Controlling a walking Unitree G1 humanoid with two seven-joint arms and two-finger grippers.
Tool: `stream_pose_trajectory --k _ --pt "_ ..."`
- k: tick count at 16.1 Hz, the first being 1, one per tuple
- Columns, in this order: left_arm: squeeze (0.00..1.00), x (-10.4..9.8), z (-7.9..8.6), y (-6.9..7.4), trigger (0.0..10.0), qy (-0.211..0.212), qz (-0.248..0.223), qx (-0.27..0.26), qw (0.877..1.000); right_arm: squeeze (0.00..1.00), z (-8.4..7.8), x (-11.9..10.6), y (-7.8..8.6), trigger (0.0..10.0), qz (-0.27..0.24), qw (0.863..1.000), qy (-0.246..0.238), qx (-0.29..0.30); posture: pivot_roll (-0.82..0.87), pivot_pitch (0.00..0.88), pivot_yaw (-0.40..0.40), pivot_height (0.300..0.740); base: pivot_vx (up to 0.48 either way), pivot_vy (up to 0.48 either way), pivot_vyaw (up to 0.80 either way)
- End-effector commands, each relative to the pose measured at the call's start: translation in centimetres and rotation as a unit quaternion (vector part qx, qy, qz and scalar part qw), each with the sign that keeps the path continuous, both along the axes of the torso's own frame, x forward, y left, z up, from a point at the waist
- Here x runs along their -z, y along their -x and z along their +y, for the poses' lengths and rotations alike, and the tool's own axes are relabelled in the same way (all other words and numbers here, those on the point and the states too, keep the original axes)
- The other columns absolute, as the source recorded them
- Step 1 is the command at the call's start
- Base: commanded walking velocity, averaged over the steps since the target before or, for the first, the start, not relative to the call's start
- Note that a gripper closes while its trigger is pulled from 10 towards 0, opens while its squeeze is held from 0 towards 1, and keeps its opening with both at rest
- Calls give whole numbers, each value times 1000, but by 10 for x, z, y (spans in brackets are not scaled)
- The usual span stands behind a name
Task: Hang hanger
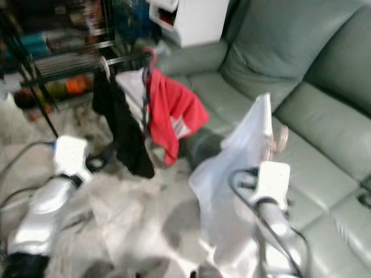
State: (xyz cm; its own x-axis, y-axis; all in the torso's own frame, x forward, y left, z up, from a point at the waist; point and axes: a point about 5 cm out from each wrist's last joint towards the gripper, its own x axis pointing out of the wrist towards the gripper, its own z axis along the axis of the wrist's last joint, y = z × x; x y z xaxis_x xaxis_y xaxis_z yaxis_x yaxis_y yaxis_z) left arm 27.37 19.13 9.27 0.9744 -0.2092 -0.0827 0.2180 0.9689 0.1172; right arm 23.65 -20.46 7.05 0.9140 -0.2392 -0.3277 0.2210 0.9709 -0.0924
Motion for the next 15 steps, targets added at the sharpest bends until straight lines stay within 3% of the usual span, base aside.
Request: stream_pose_trajectory --k 1,7,11,15 --pt "0 -6 -8 -2 10000 5 -12 17 1000 0 -6 -14 -5 10000 -29 999 15 8 -55 11 1 740 0 0 -800" --pt "0 -6 -11 0 10000 -3 -14 39 999 0 -5 -11 -11 10000 -25 1000 15 11 -46 0 6 740 0 0 -800" --pt "0 -2 -12 3 10000 -3 -9 38 999 0 -16 -7 -1 10000 -16 999 24 33 -54 0 -4 740 0 0 -800" --pt "0 -3 -15 3 10000 2 -13 48 999 0 -16 -5 1 10000 -16 999 21 36 -61 0 -3 740 0 0 0"
